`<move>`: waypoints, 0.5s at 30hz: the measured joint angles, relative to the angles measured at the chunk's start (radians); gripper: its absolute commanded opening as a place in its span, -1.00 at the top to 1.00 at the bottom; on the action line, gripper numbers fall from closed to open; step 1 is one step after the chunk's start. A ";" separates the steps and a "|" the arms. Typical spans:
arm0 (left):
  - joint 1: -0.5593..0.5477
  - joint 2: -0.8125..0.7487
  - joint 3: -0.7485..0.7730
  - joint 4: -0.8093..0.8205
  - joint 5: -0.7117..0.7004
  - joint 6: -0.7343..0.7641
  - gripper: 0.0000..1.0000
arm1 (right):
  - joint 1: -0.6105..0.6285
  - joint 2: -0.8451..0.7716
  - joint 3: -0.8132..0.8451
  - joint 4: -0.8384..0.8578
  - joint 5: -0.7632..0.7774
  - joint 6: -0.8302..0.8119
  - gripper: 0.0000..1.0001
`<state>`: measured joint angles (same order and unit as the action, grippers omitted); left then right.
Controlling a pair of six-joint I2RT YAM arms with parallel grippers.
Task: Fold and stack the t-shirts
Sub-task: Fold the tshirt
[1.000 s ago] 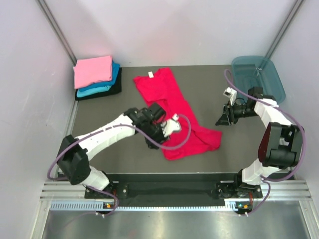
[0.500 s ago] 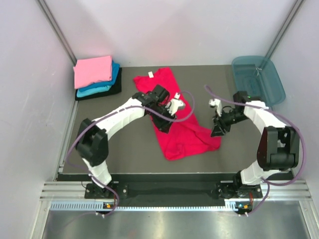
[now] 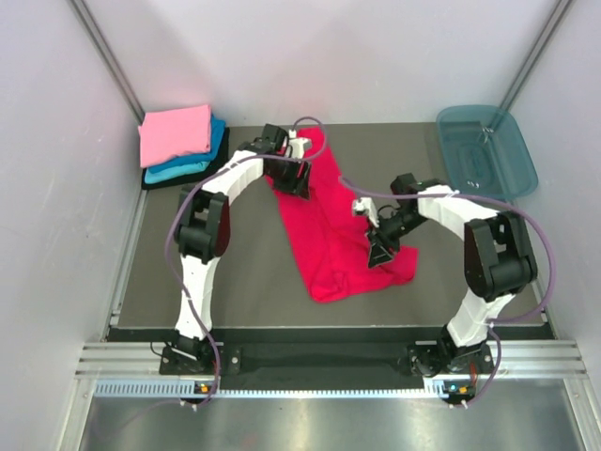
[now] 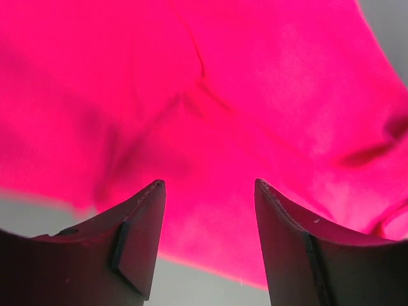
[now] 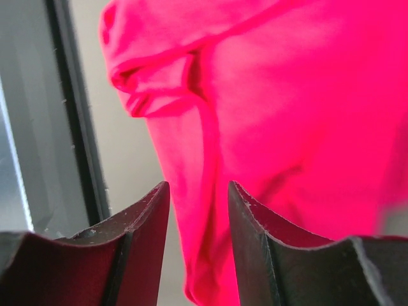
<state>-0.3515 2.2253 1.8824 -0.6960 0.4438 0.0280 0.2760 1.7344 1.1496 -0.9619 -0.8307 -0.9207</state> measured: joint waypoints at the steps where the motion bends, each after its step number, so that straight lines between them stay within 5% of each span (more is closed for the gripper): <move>1: -0.002 0.038 0.029 0.002 0.006 -0.003 -0.28 | 0.025 0.012 0.002 -0.011 0.001 -0.010 0.16; 15: 0.010 0.187 0.181 0.019 0.027 -0.029 -0.33 | 0.122 0.046 -0.019 -0.042 0.096 -0.058 0.15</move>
<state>-0.3412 2.4119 2.0632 -0.6765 0.4713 -0.0013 0.3981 1.7805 1.1301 -1.0039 -0.7349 -0.9783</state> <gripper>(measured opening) 0.663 0.426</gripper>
